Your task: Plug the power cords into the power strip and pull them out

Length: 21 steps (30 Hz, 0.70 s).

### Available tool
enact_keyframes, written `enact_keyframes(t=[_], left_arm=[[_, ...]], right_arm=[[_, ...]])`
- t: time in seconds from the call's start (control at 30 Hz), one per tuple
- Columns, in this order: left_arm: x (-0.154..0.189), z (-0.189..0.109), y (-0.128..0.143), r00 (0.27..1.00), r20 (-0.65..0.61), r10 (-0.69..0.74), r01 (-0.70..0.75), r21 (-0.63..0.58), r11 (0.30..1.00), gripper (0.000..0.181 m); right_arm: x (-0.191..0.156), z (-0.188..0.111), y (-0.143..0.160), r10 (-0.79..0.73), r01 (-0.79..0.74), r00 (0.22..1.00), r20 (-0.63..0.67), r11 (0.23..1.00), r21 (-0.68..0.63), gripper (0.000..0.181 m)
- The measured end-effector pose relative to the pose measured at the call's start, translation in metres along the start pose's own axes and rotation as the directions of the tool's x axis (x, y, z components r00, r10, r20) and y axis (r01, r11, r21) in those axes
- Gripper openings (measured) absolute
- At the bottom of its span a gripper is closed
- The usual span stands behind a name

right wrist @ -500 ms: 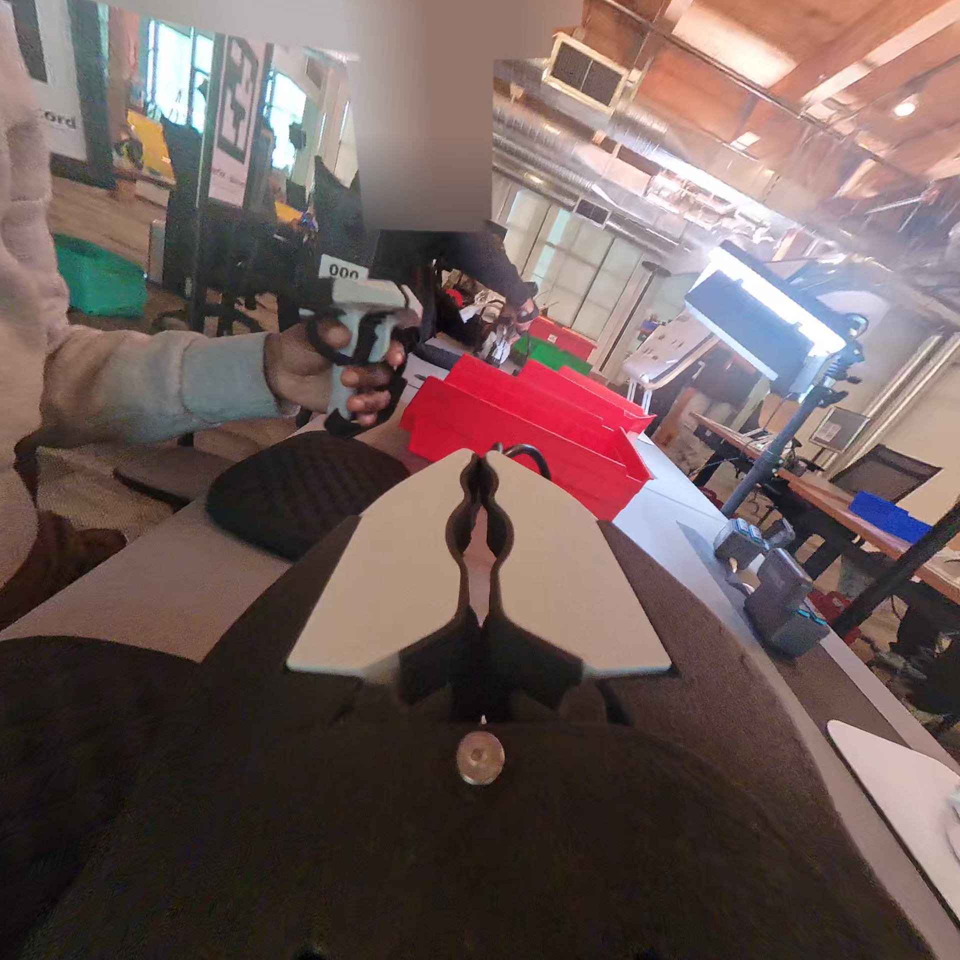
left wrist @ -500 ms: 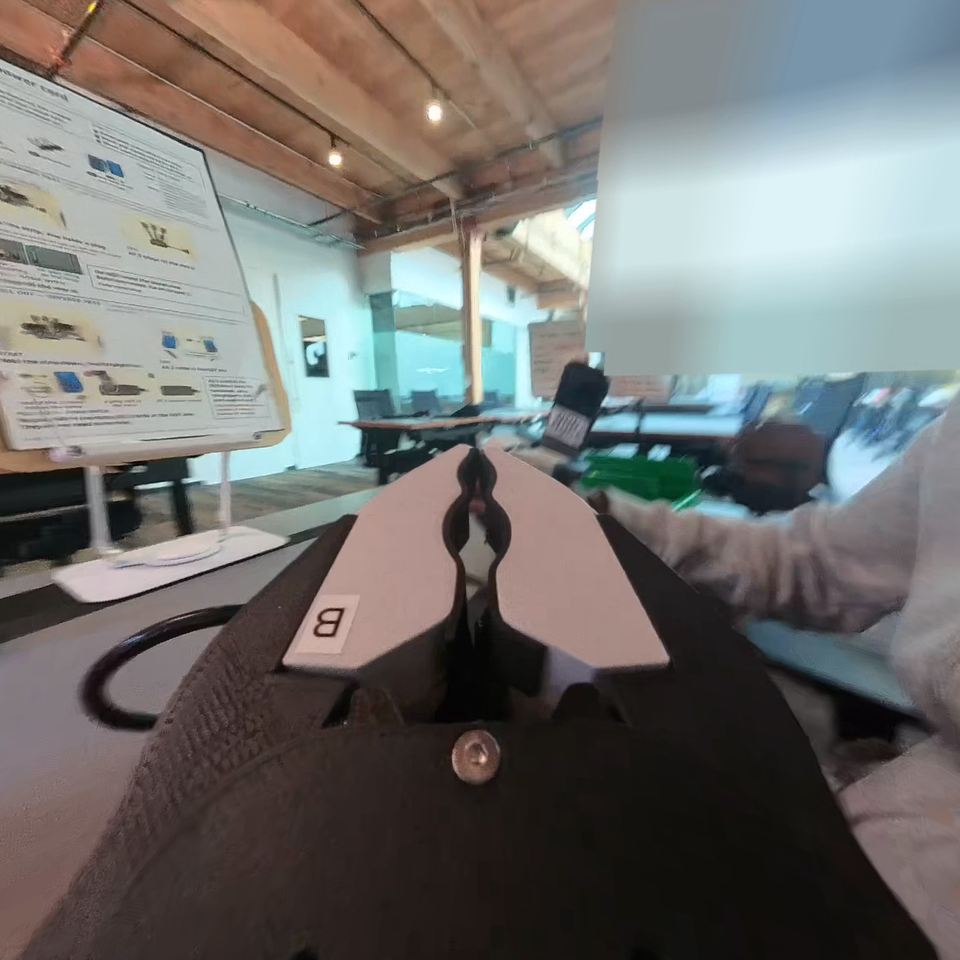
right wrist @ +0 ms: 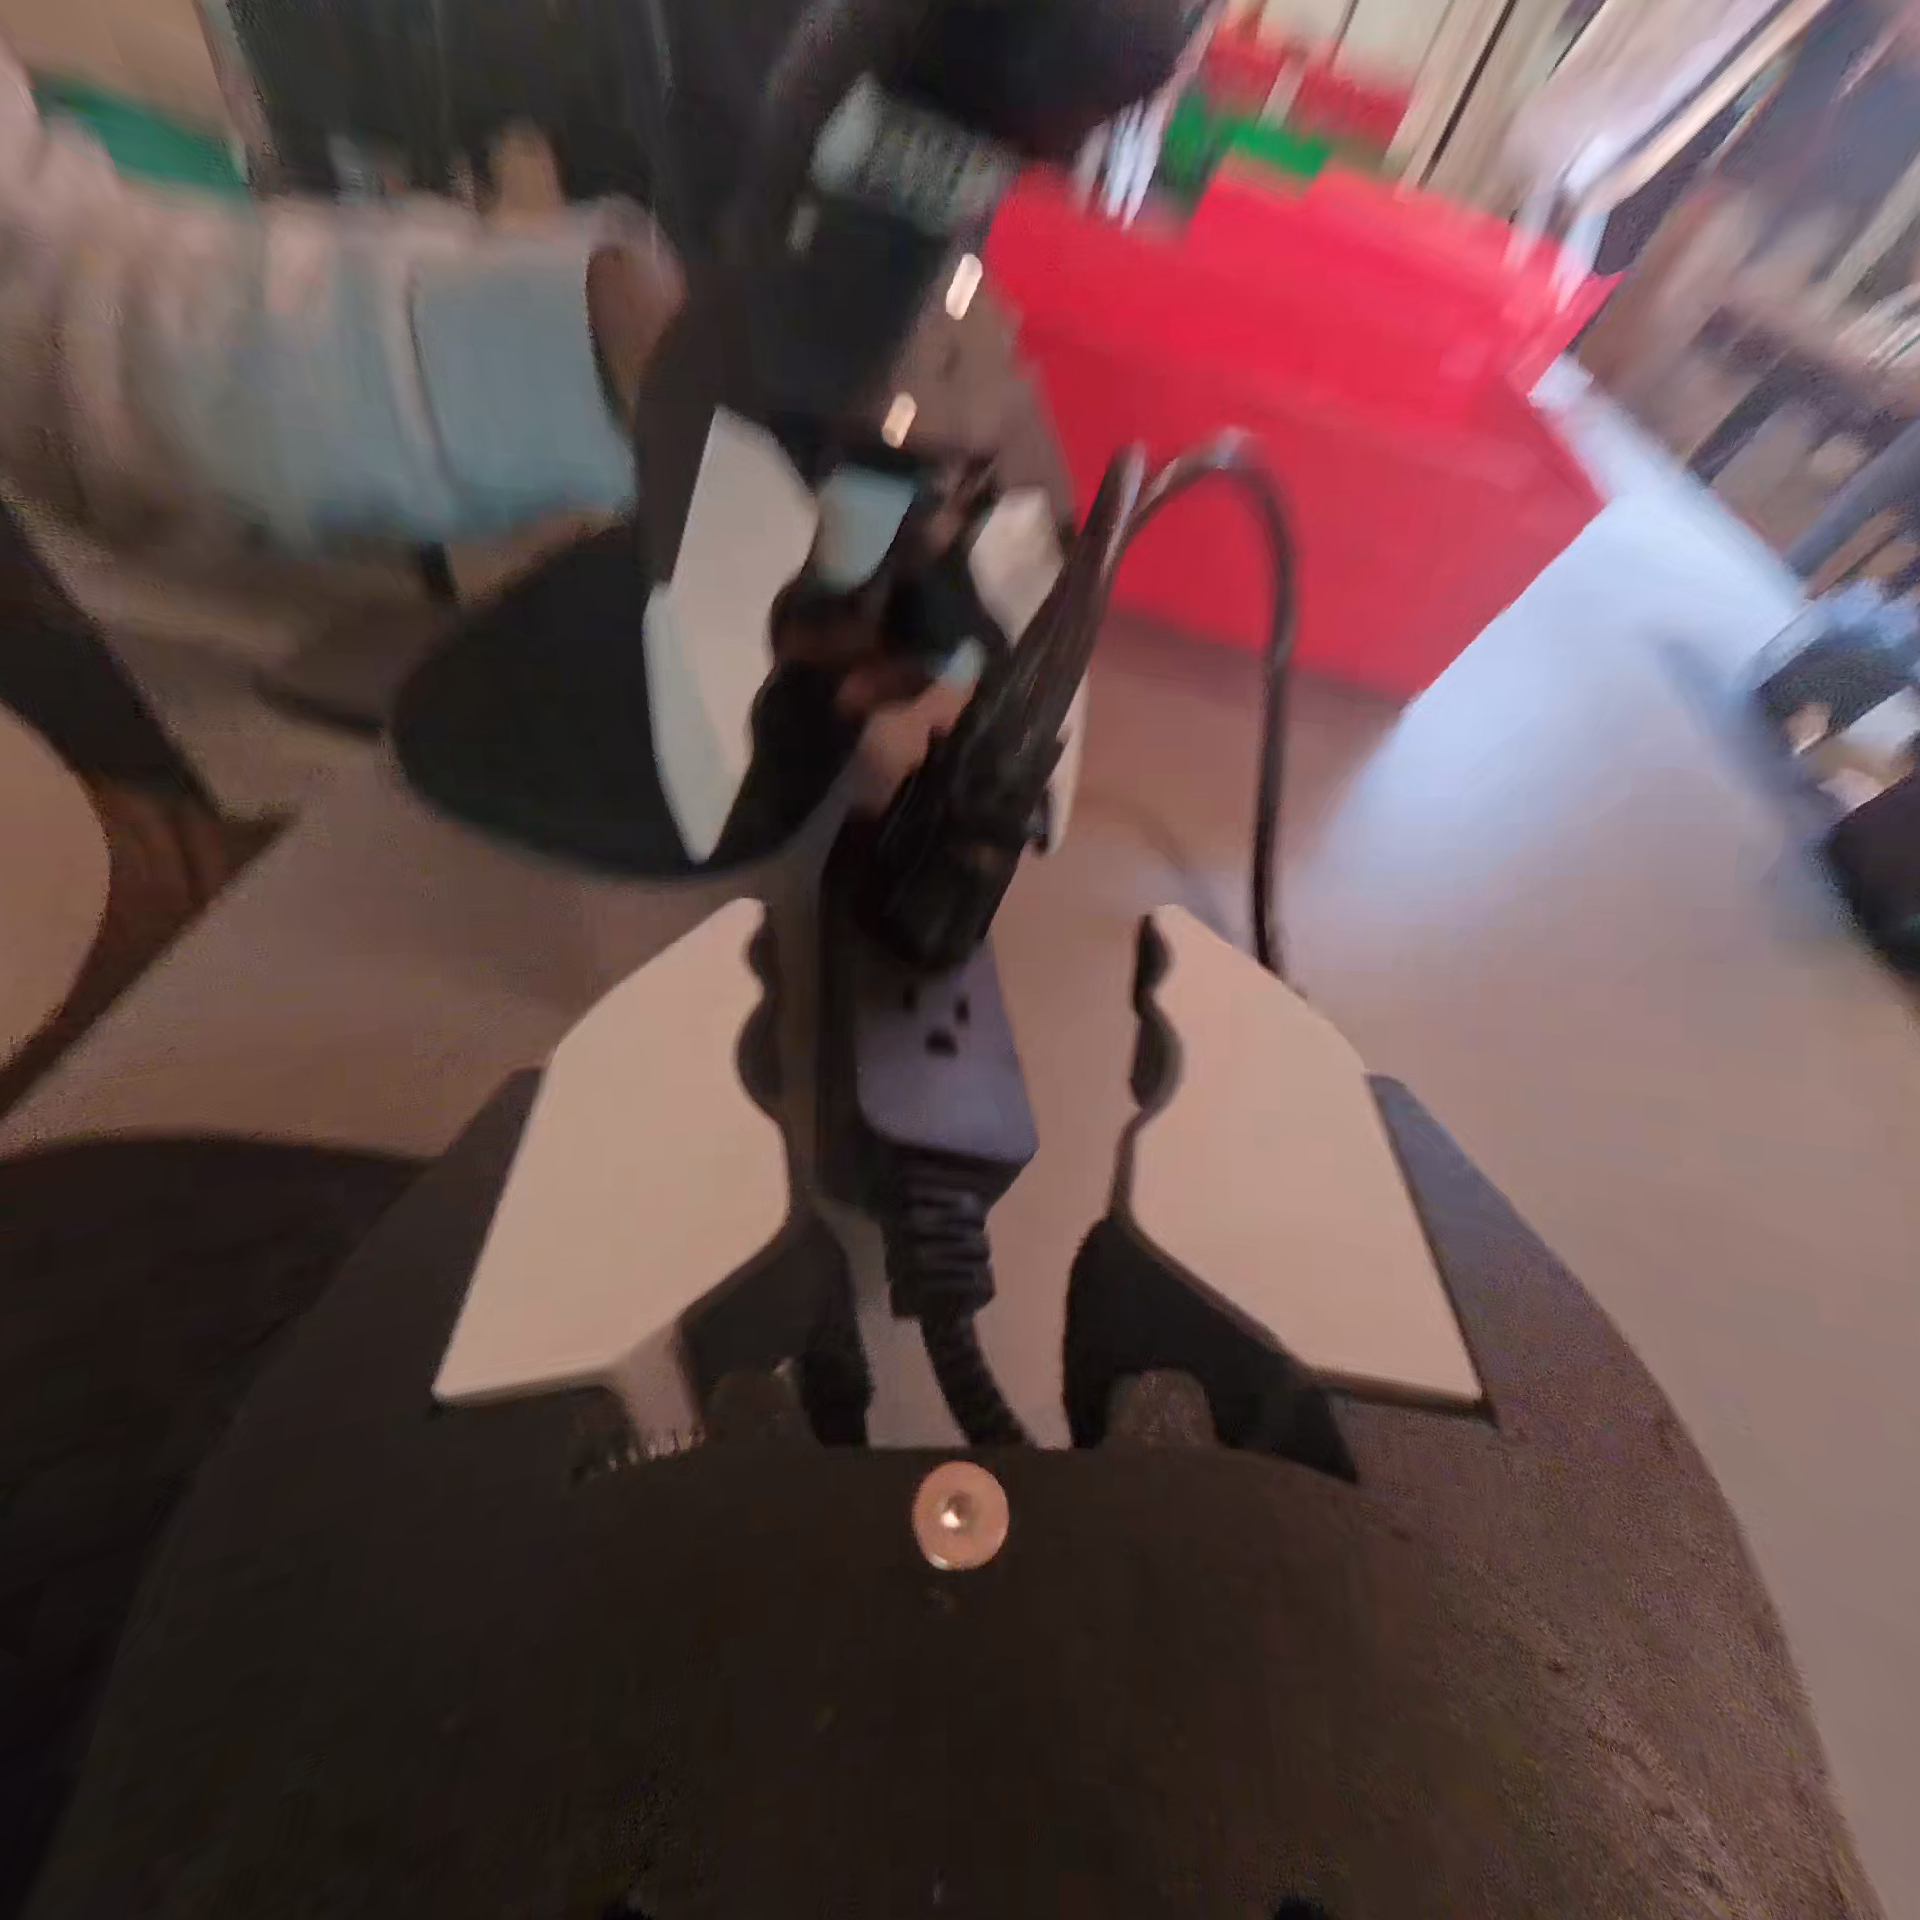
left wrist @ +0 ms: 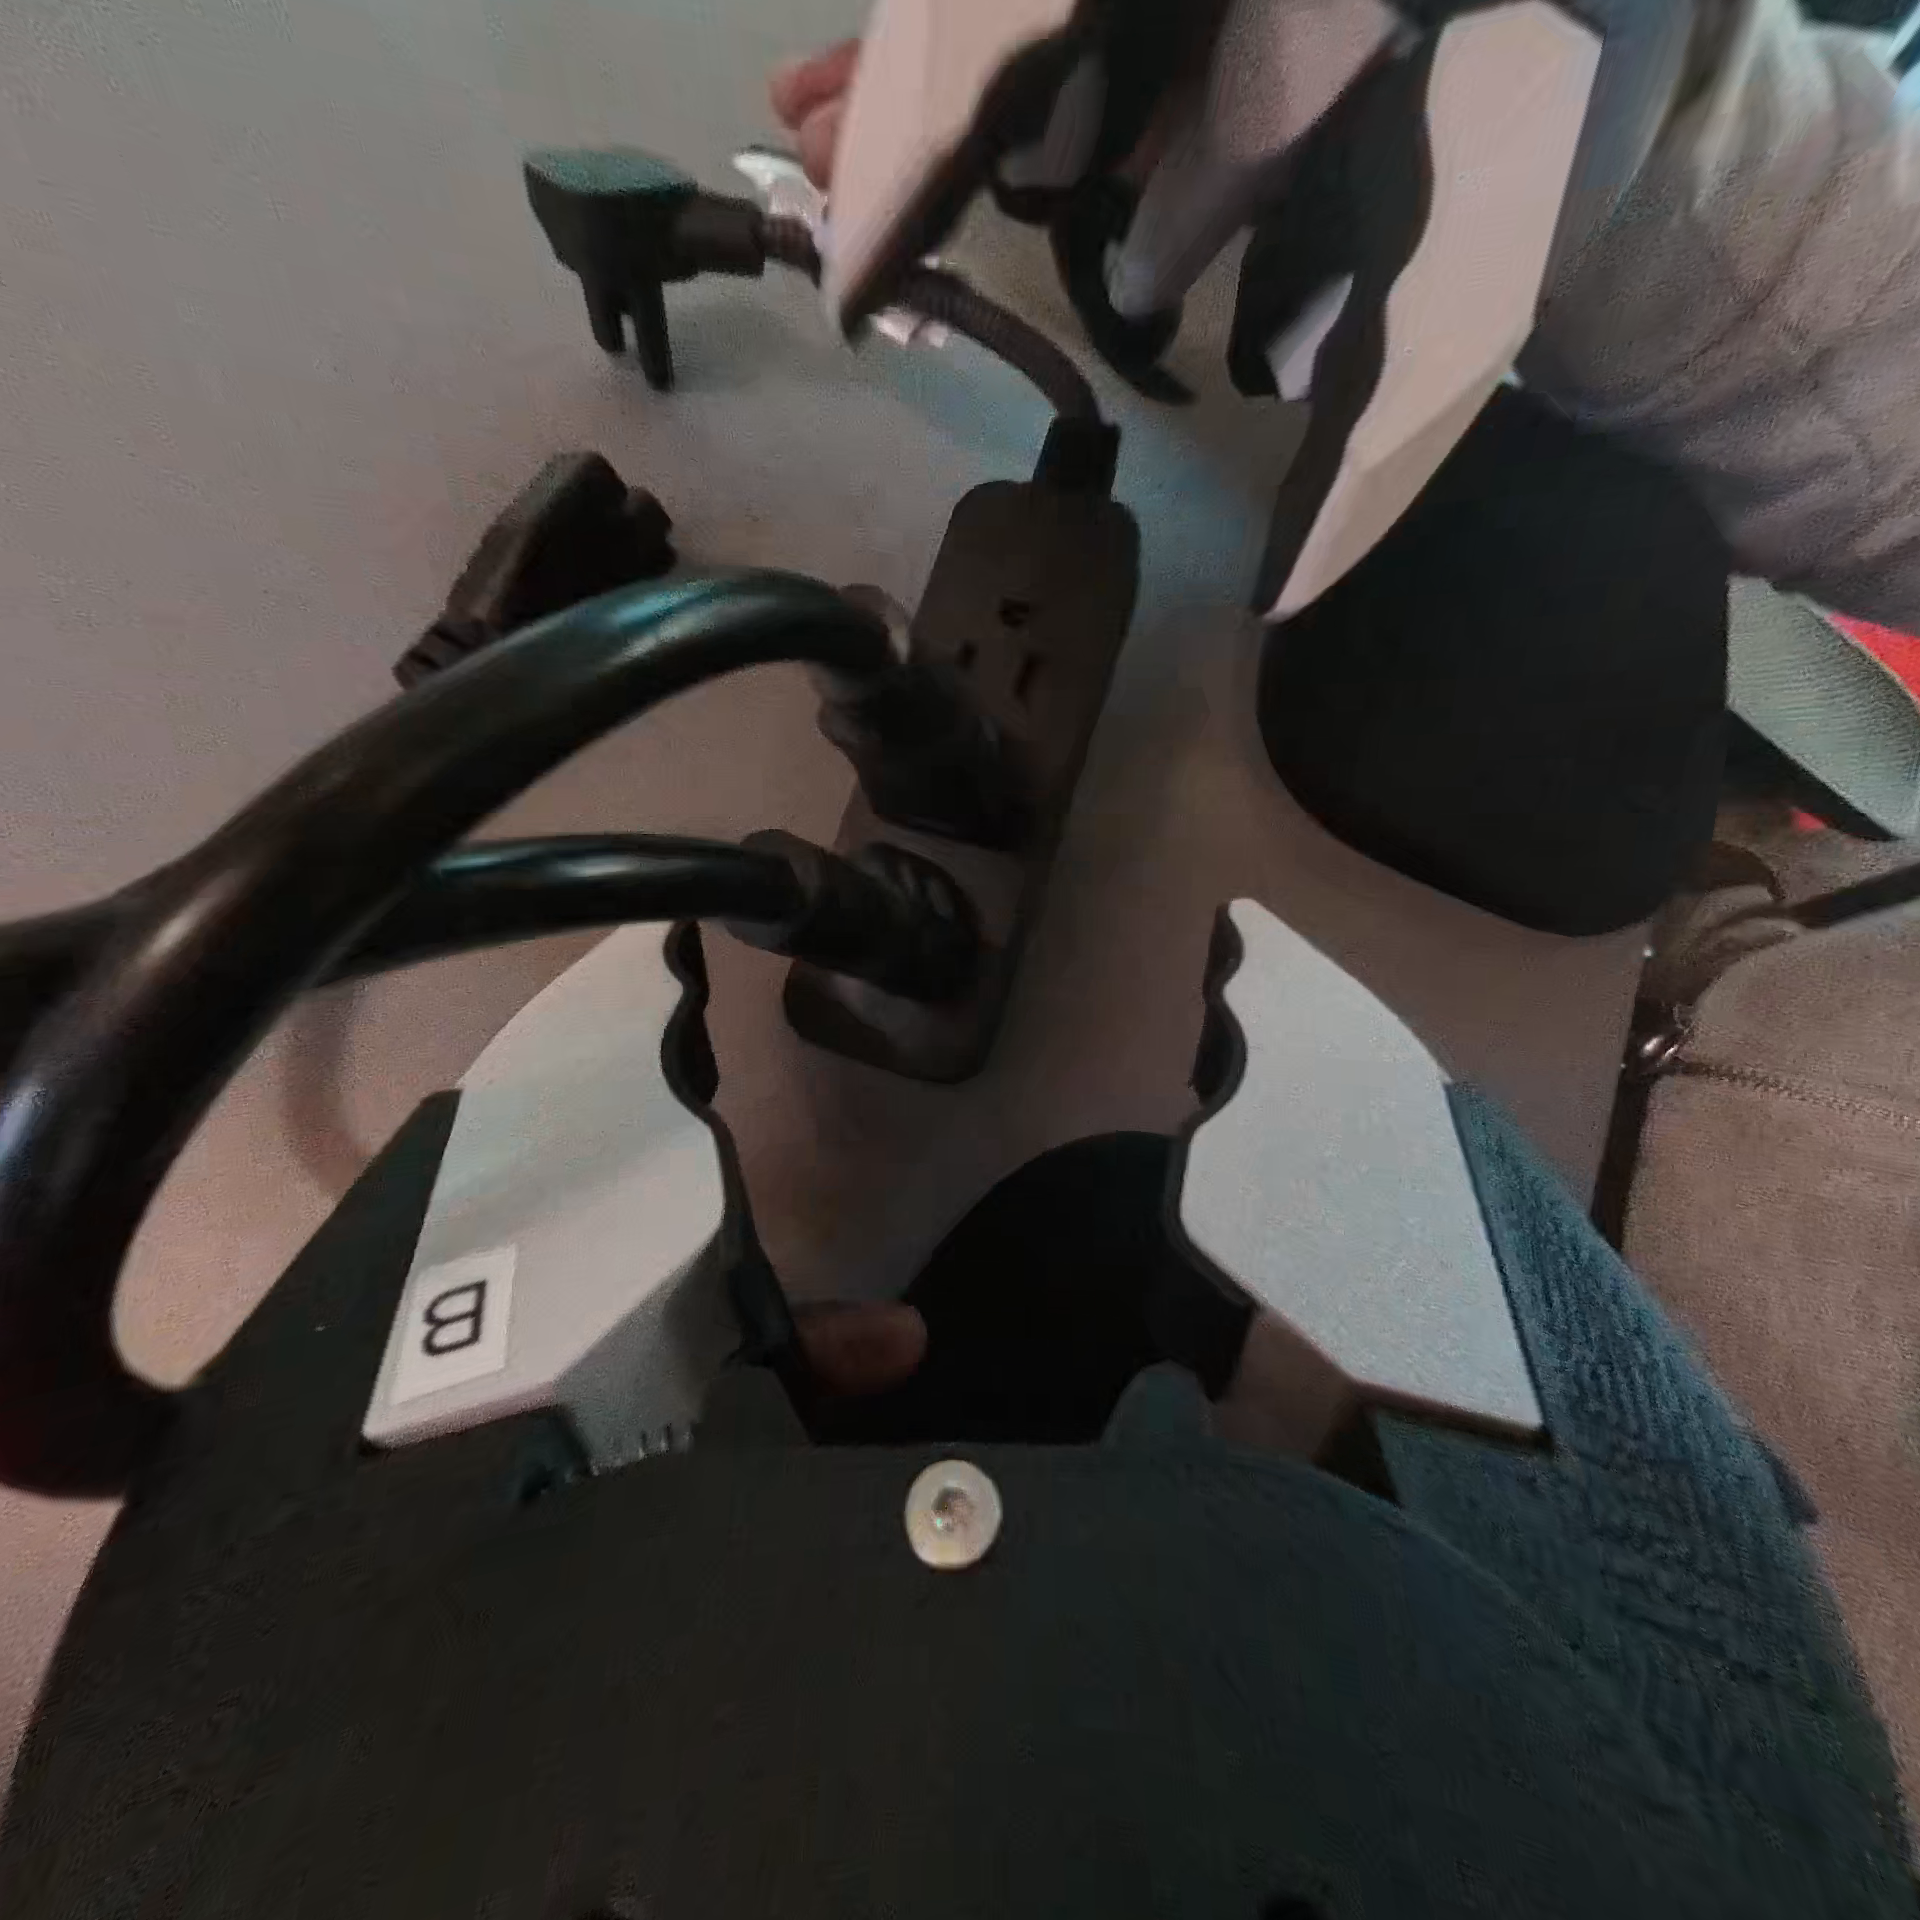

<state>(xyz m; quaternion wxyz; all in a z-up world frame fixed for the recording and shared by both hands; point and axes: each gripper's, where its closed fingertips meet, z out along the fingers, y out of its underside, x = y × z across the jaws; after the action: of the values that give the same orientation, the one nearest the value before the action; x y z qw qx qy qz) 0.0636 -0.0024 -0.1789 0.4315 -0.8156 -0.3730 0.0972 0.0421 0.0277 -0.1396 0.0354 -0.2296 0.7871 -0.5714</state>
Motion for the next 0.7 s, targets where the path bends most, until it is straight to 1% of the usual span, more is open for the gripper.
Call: enact_keyframes(t=[0.07, 0.13, 0.17, 0.2, 0.27, 0.3, 0.33, 0.37, 0.43, 0.5, 0.57, 0.6, 0.67, 0.7], left_arm=[[-0.007, 0.008, 0.005, 1.0, -0.005, 0.02, -0.02, -0.053, 0.998, 0.079], [0.001, 0.013, 0.003, 0.995, -0.092, 0.03, -0.037, -0.076, 0.996, 0.068], [0.003, 0.015, 0.0, 0.992, -0.117, 0.056, -0.064, -0.071, 0.995, 0.067], [0.003, 0.019, -0.002, 0.986, -0.12, 0.117, -0.126, -0.07, 0.99, 0.062], [0.003, 0.03, -0.007, 0.944, -0.111, 0.311, -0.317, -0.043, 0.947, 0.057], [-0.001, 0.037, -0.007, 0.907, -0.084, 0.413, -0.418, -0.047, 0.907, 0.056], [-0.007, 0.043, -0.004, 0.854, -0.063, 0.516, -0.519, -0.065, 0.852, 0.055], [-0.009, 0.048, -0.005, 0.83, -0.064, 0.554, -0.557, -0.052, 0.829, 0.053], [-0.007, 0.055, -0.007, 0.851, -0.102, 0.516, -0.52, -0.02, 0.854, 0.05], [-0.009, 0.055, -0.004, 0.879, -0.129, 0.459, -0.466, -0.025, 0.884, 0.051], [-0.008, 0.051, -0.001, 0.882, -0.141, 0.449, -0.455, -0.016, 0.89, 0.045], [-0.009, 0.051, -0.001, 0.882, -0.126, 0.454, -0.459, -0.013, 0.889, 0.045], [-0.009, 0.051, 0.0, 0.88, -0.114, 0.461, -0.465, -0.014, 0.885, 0.045], [-0.009, 0.051, 0.0, 0.882, -0.116, 0.456, -0.461, -0.015, 0.887, 0.045]], right_arm=[[-0.008, 0.009, 0.026, -0.014, 0.022, 0.998, 0.053, 0.99, -0.141, 0.035], [-0.015, 0.011, 0.033, -0.002, 0.018, 0.995, 0.095, 0.986, -0.166, 0.028], [-0.017, 0.01, 0.037, 0.004, 0.017, 0.994, 0.11, 0.981, -0.191, 0.028], [-0.019, 0.01, 0.042, 0.004, 0.024, 0.992, 0.125, 0.975, -0.222, 0.027], [-0.02, 0.008, 0.049, -0.017, 0.05, 0.992, 0.127, 0.964, -0.262, 0.025], [-0.019, 0.006, 0.05, -0.02, 0.053, 0.993, 0.12, 0.958, -0.28, 0.025], [-0.017, 0.003, 0.052, -0.017, 0.048, 0.994, 0.107, 0.953, -0.3, 0.025], [-0.014, 0.0, 0.054, -0.014, 0.044, 0.995, 0.096, 0.948, -0.314, 0.025], [-0.012, -0.002, 0.055, 0.012, 0.016, 0.996, 0.087, 0.951, -0.308, 0.025], [-0.012, -0.004, 0.055, 0.049, -0.021, 0.995, 0.09, 0.956, -0.294, 0.024], [-0.012, -0.004, 0.054, 0.054, -0.026, 0.994, 0.092, 0.959, -0.284, 0.024], [-0.012, -0.003, 0.054, 0.046, -0.018, 0.994, 0.094, 0.959, -0.282, 0.024], [-0.01, -0.003, 0.052, -0.028, 0.055, 0.995, 0.099, 0.957, -0.283, 0.026], [-0.003, -0.001, 0.043, -0.061, 0.071, 0.997, 0.049, 0.969, -0.238, 0.036]])
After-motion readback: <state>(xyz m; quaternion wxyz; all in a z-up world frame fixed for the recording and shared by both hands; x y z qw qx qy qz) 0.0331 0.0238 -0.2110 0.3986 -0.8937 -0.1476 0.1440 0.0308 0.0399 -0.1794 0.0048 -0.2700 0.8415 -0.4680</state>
